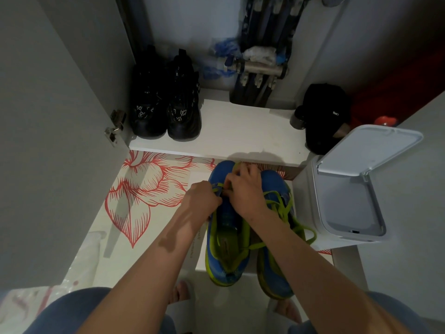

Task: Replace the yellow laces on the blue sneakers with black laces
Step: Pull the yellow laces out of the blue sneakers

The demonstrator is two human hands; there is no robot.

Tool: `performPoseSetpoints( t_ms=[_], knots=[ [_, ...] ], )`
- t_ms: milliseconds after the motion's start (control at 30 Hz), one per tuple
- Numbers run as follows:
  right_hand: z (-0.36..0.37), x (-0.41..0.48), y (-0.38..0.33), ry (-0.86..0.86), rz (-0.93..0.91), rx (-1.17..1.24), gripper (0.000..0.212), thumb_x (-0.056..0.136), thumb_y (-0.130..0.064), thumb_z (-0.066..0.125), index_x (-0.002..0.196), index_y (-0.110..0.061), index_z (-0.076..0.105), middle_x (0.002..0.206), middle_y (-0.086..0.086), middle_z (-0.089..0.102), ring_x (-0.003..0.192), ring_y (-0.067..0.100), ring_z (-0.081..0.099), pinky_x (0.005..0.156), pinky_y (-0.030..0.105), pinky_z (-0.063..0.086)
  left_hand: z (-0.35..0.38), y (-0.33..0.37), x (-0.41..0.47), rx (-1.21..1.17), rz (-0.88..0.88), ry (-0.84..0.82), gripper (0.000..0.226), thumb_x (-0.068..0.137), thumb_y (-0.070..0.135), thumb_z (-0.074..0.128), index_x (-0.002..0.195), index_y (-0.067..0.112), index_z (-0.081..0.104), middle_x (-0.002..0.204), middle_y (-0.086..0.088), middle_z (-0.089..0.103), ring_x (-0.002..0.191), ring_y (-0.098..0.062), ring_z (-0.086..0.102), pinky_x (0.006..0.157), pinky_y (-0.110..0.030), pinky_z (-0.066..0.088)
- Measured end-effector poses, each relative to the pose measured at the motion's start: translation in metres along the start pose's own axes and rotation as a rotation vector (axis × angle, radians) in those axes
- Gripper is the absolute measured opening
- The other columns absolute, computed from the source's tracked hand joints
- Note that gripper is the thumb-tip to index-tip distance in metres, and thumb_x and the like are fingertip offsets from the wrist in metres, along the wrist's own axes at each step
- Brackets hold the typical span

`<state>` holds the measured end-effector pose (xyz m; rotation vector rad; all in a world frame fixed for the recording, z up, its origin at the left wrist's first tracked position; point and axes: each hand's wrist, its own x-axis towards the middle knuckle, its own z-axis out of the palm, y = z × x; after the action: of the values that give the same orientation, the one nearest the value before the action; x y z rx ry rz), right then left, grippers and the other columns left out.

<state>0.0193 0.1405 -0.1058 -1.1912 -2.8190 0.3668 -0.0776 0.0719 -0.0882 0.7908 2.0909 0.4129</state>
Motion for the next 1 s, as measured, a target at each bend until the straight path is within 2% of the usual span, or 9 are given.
performPoseSetpoints(
  t_ms=[67,133,200,233,333,433,567,867,1000],
  knots=[
    [-0.004,0.002,0.005,0.089,0.032,-0.039,0.012,0.086,-0.011,0.056,0.098,-0.012,0.06,0.113,0.008,0.051,0.106,0.027,0.039,0.085,0.03,0.026,-0.001,-0.002,-0.001,-0.014,-0.002,-0.001,0.028,0.087,0.017,0.06,0.105,-0.005,0.061,0.101,-0.022,0.066,0.089,-0.033,0.068,0.08,-0.044,0.057],
    [-0.015,0.006,0.018,0.276,0.199,0.034,0.014,0.088,-0.005,0.048,0.096,-0.008,0.058,0.105,0.011,0.056,0.1,0.027,0.041,0.076,0.028,0.019,-0.001,-0.003,-0.001,-0.03,-0.001,-0.006,0.028,0.087,0.017,0.061,0.104,-0.005,0.062,0.1,-0.021,0.067,0.088,-0.033,0.068,0.079,-0.045,0.058],
    [-0.031,0.011,0.03,0.399,0.387,0.215,0.016,0.091,-0.003,0.045,0.1,-0.004,0.058,0.105,0.015,0.056,0.103,0.029,0.04,0.079,0.027,0.022,-0.001,-0.003,-0.001,-0.029,0.004,-0.003,0.027,0.087,0.017,0.06,0.104,-0.005,0.062,0.1,-0.021,0.067,0.088,-0.033,0.068,0.079,-0.045,0.057],
    [-0.035,0.012,0.033,0.409,0.396,0.272,0.018,0.091,-0.002,0.046,0.103,-0.004,0.058,0.108,0.015,0.055,0.105,0.029,0.039,0.081,0.025,0.023,-0.001,-0.003,-0.001,-0.023,0.005,0.003,0.027,0.087,0.017,0.06,0.105,-0.005,0.061,0.1,-0.021,0.067,0.089,-0.033,0.068,0.08,-0.045,0.057],
    [-0.038,0.009,0.019,0.304,0.225,0.263,0.031,0.083,0.001,0.052,0.11,-0.013,0.059,0.12,0.011,0.046,0.112,0.029,0.034,0.086,0.023,0.024,0.0,-0.001,-0.001,-0.018,0.007,0.003,0.029,0.086,0.016,0.062,0.106,-0.005,0.06,0.101,-0.022,0.066,0.09,-0.033,0.067,0.08,-0.045,0.057],
    [-0.024,0.003,0.004,0.115,0.023,0.164,0.023,0.085,-0.012,0.059,0.106,-0.019,0.063,0.124,0.005,0.04,0.116,0.025,0.031,0.094,0.026,0.023,0.0,-0.001,-0.002,-0.003,0.001,0.006,0.029,0.087,0.017,0.062,0.108,-0.003,0.06,0.103,-0.021,0.066,0.091,-0.032,0.067,0.081,-0.044,0.057],
    [-0.005,-0.003,-0.001,-0.034,-0.011,0.038,0.019,0.085,-0.026,0.063,0.102,-0.016,0.063,0.124,0.005,0.04,0.117,0.027,0.032,0.096,0.033,0.026,-0.001,-0.001,-0.001,0.005,0.005,-0.002,0.032,0.087,0.019,0.061,0.11,-0.003,0.058,0.105,-0.021,0.065,0.092,-0.032,0.067,0.081,-0.043,0.057],
    [-0.004,-0.003,-0.003,-0.046,-0.027,-0.016,0.017,0.088,-0.023,0.059,0.101,-0.014,0.064,0.122,0.007,0.043,0.116,0.028,0.033,0.097,0.035,0.028,-0.002,0.0,-0.004,-0.012,0.001,-0.01,0.031,0.087,0.018,0.061,0.108,-0.005,0.059,0.103,-0.022,0.065,0.09,-0.032,0.067,0.08,-0.044,0.057],
    [-0.02,0.005,0.012,0.1,0.083,-0.043,0.019,0.091,-0.012,0.046,0.1,-0.008,0.062,0.112,0.01,0.052,0.107,0.027,0.038,0.09,0.032,0.028,-0.004,0.0,-0.006,-0.028,-0.008,-0.002,0.029,0.087,0.018,0.061,0.105,-0.004,0.061,0.099,-0.021,0.068,0.086,-0.032,0.069,0.077,-0.044,0.058]
  ],
)
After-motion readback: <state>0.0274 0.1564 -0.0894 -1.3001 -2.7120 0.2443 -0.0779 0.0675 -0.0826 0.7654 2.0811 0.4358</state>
